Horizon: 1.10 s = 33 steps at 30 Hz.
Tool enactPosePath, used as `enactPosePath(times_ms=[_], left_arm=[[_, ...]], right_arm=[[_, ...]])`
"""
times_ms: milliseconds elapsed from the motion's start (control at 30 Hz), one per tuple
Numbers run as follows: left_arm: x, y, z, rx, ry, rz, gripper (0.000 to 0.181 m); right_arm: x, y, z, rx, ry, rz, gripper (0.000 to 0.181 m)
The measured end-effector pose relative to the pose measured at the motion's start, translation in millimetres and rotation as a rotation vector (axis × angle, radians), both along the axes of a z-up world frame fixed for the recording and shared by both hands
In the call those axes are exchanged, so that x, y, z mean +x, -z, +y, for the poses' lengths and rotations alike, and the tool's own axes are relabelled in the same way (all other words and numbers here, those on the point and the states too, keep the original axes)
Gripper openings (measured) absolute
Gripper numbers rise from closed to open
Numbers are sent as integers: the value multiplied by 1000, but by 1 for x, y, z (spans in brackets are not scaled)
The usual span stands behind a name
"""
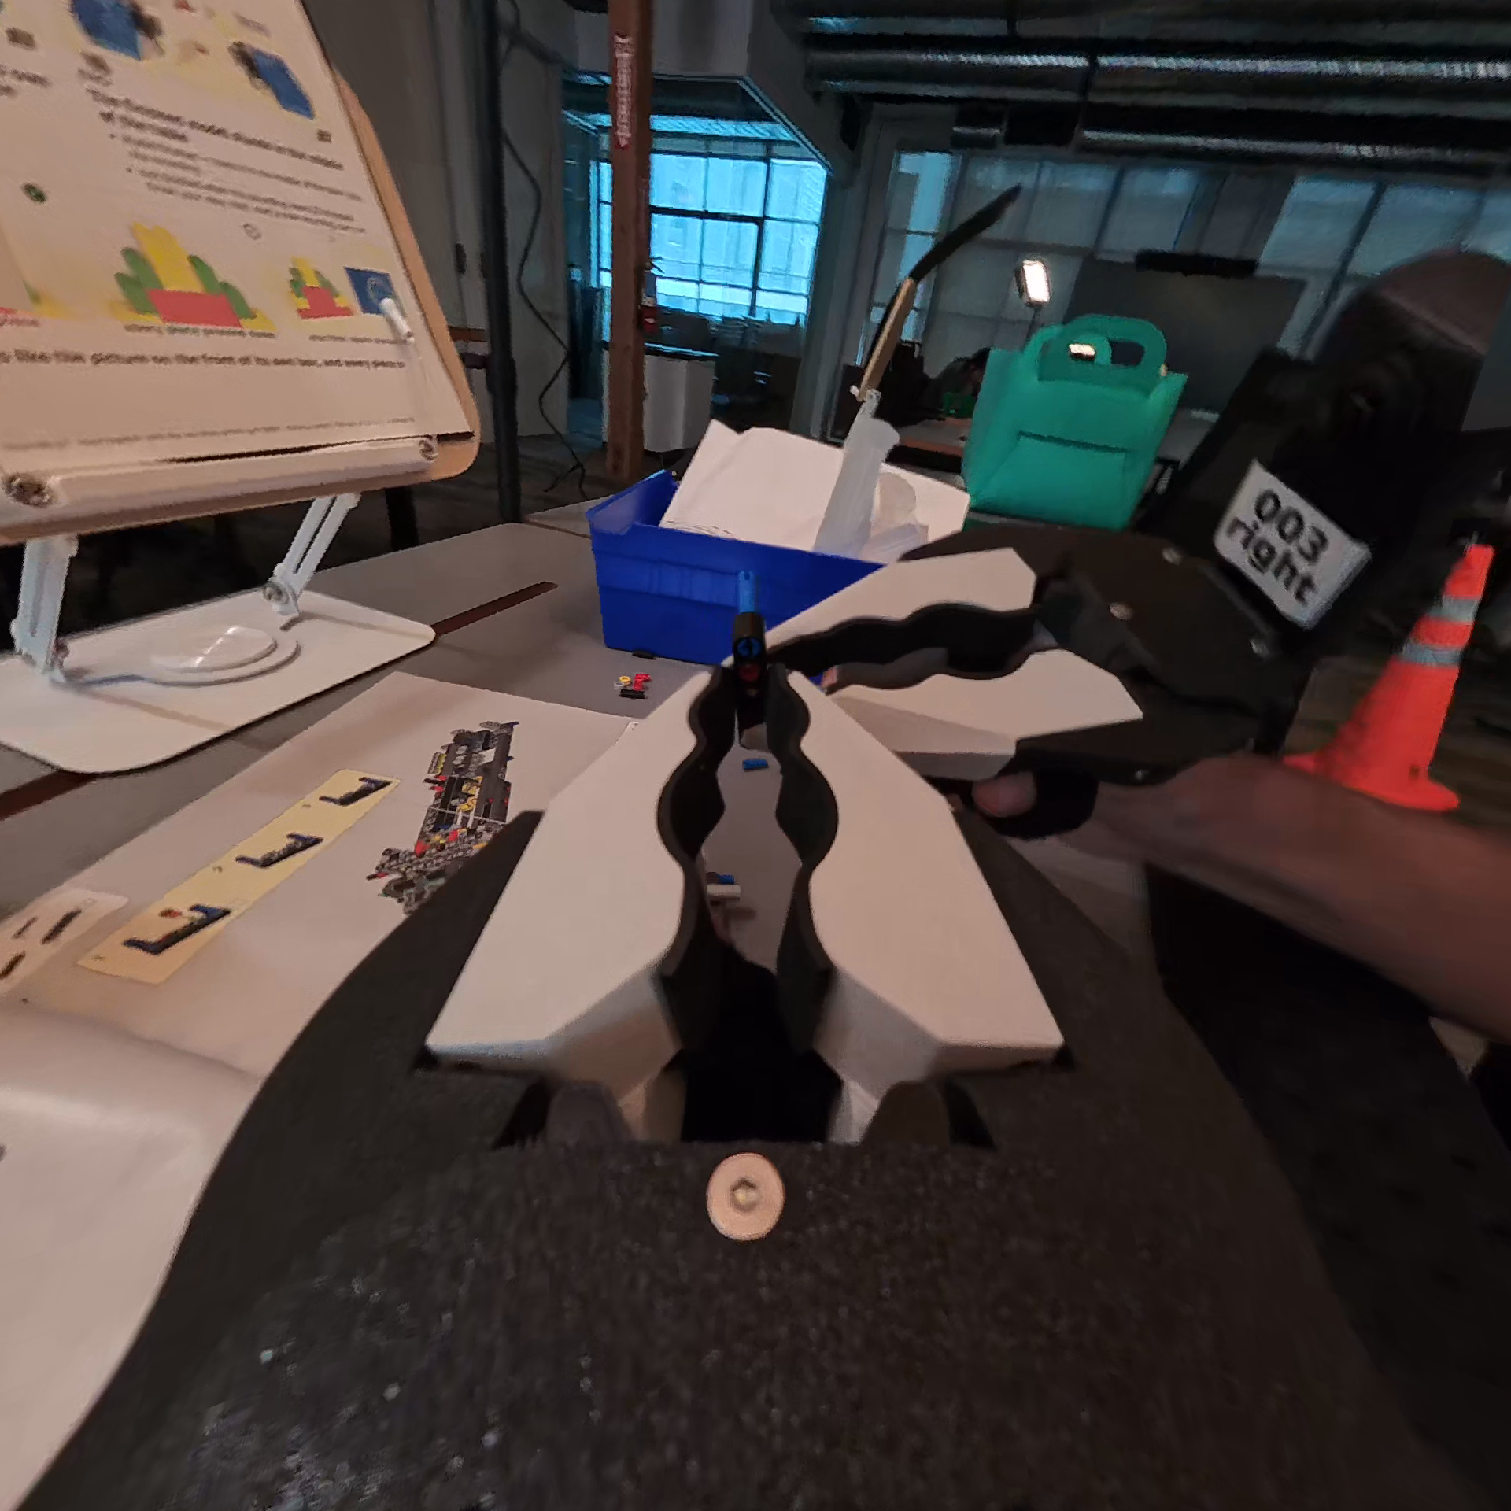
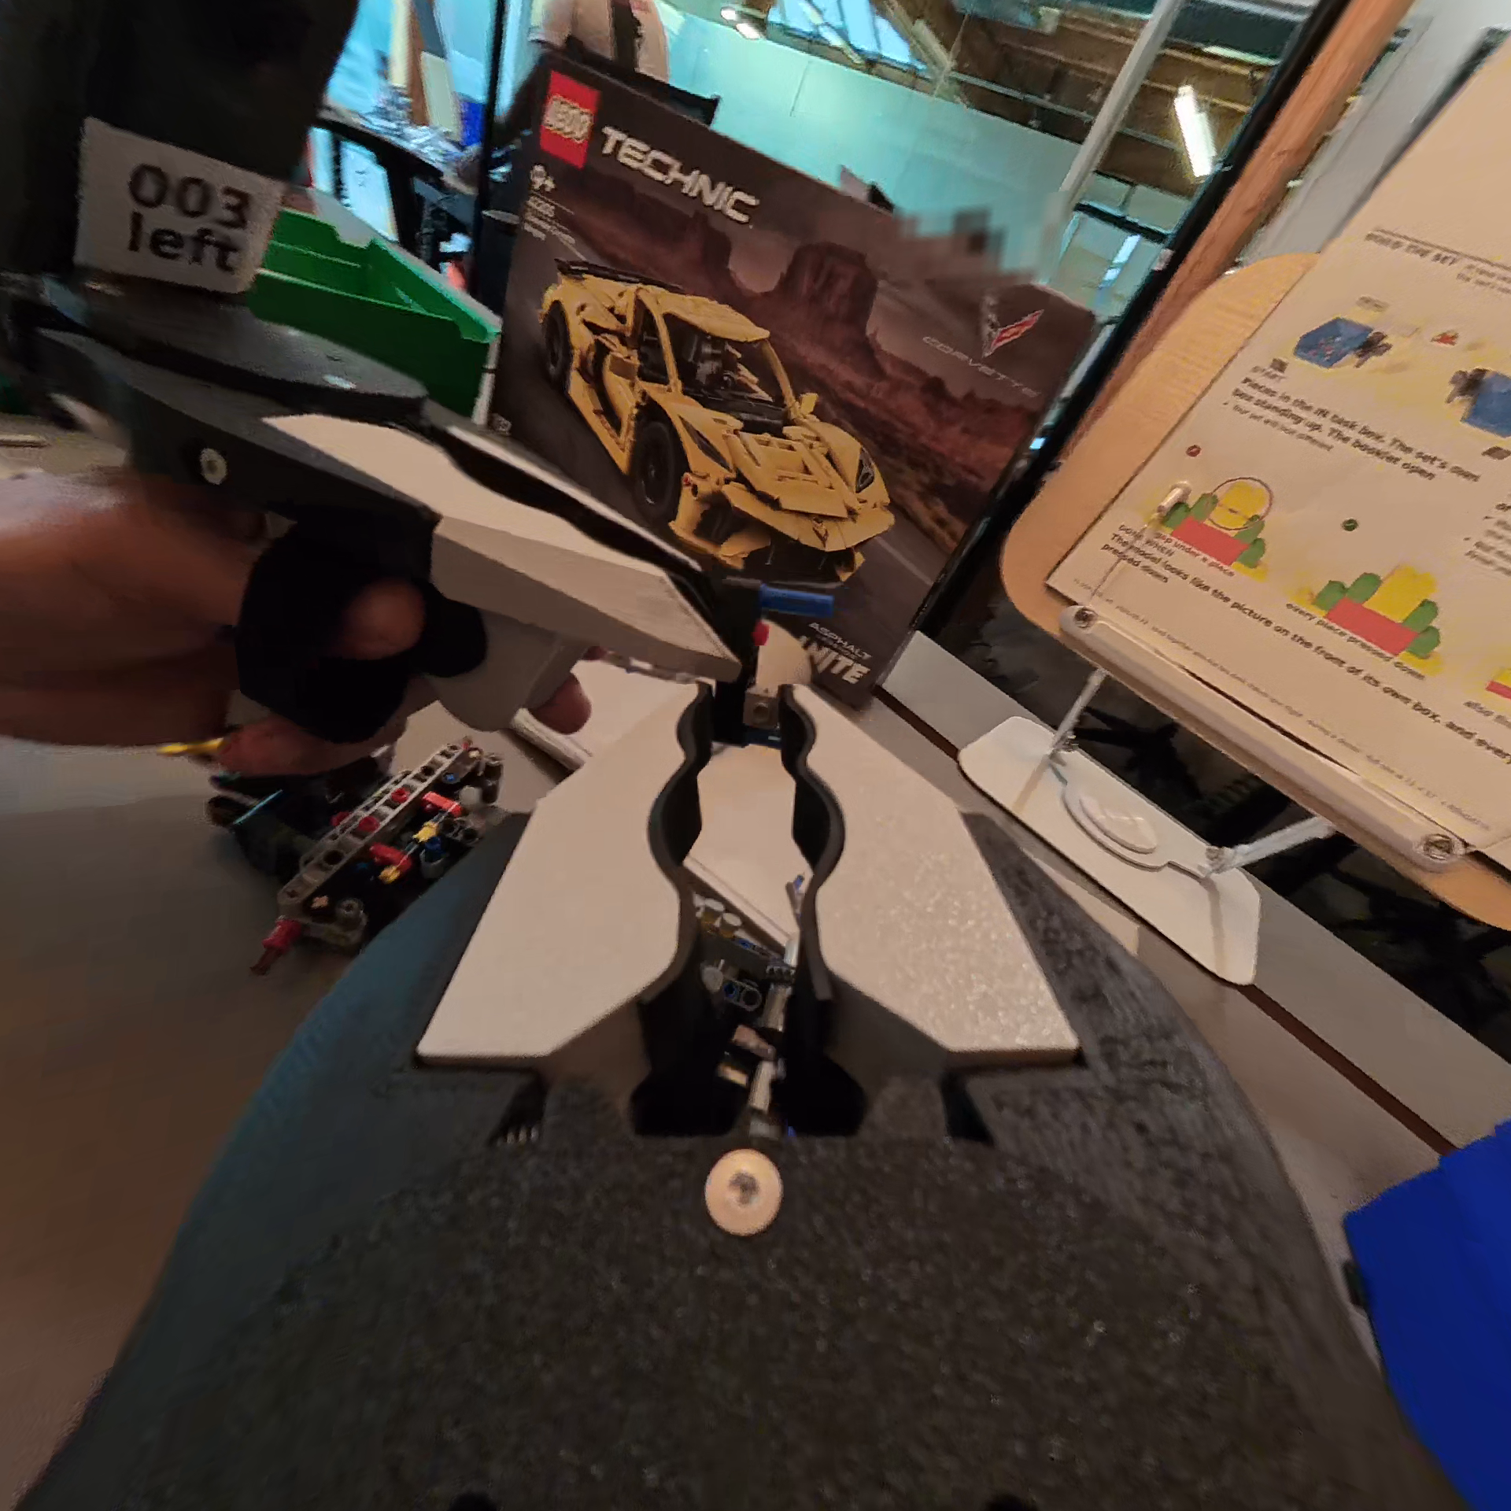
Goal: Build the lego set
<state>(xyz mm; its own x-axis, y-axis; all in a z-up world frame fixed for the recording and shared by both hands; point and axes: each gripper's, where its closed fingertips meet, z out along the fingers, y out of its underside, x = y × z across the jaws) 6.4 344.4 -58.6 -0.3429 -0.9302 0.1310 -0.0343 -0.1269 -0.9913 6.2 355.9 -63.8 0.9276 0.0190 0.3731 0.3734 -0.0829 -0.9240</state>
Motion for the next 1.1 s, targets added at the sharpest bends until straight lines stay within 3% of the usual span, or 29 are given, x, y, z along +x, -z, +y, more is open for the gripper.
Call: enactPosePath(times_ms=[133,633,800,833,900,1000,1100], left_arm=[[-5,-4,-7,90,63,-29,6],[-6,0,-10,89,121,-8,7],[-2,3,1,54,98,20,6],[-1,4,9,40,74,32,6],[-1,3,22,-15,57,49,6],[1,4,35,-99,35,92,6],[5,14,37,-115,25,130,6]], right_arm=[[-6,-3,-9,-16,-119,48,13],[-7,1,-11,-88,-138,-12,12],[-4,2,-9,-79,-105,49,15],[-1,-1,-14,-77,-86,34,22],[4,-1,-34,-125,-92,27,15],[-9,51,-79,-464,-247,147,15],[1,103,-108,-705,-184,136,16]])
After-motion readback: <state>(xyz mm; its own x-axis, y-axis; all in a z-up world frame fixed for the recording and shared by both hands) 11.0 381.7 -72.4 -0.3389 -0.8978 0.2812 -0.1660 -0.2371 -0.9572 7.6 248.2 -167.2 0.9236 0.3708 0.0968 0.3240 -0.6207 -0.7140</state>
